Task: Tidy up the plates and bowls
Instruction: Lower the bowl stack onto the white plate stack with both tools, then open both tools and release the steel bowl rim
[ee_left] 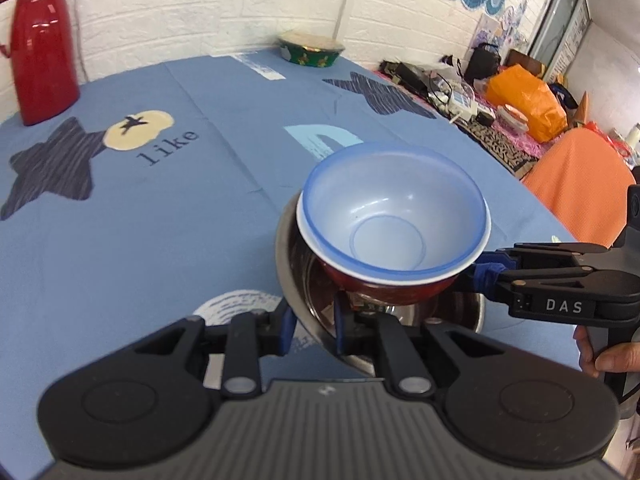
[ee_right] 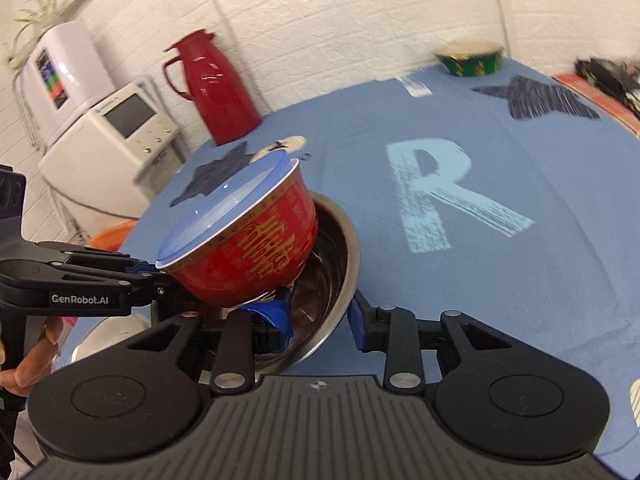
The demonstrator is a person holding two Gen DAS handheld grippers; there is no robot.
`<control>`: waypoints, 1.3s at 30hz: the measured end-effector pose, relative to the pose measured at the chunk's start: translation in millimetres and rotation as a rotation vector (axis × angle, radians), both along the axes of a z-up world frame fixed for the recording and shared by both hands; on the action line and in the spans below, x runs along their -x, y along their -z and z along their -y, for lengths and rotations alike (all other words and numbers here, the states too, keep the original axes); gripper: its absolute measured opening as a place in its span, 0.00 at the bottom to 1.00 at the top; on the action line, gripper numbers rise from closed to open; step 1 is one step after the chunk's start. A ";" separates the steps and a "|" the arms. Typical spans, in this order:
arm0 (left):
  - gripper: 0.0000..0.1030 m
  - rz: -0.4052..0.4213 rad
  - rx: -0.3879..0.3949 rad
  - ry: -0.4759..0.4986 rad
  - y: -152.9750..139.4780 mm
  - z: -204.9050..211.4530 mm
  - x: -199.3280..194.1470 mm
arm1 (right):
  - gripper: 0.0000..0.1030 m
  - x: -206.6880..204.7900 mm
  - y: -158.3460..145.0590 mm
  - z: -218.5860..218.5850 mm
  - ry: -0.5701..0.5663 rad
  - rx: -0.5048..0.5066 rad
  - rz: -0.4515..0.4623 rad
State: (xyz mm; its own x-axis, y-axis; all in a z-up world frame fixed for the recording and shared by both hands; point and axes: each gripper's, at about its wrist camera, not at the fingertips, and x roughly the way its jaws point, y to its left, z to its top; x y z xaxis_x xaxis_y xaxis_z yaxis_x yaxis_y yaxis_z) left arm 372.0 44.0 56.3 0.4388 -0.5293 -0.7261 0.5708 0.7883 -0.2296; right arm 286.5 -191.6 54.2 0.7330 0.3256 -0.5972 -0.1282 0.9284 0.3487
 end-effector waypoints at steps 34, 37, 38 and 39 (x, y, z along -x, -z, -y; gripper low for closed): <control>0.75 0.155 -0.083 -0.358 -2.4 -139.7 164.0 | 0.19 74.6 0.0 -117.4 -0.212 -0.142 -0.071; 0.75 0.148 -0.033 -0.407 -8.4 -150.0 169.4 | 0.21 83.8 -3.0 -105.5 -0.170 -0.180 -0.044; 0.76 0.143 -0.016 -0.416 -10.0 -152.5 171.4 | 0.22 86.1 -2.2 -100.8 -0.157 -0.201 -0.047; 0.76 0.137 0.001 -0.427 -11.4 -154.6 172.9 | 0.22 88.0 -0.4 -95.7 -0.141 -0.225 -0.052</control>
State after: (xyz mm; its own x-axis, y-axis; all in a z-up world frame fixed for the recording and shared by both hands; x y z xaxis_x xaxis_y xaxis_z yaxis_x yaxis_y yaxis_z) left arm 199.1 198.7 67.7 0.7102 -0.2805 -0.6457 0.2197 0.9597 -0.1753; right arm 198.5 -95.9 54.7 0.6412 0.5508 -0.5343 -0.2272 0.8013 0.5535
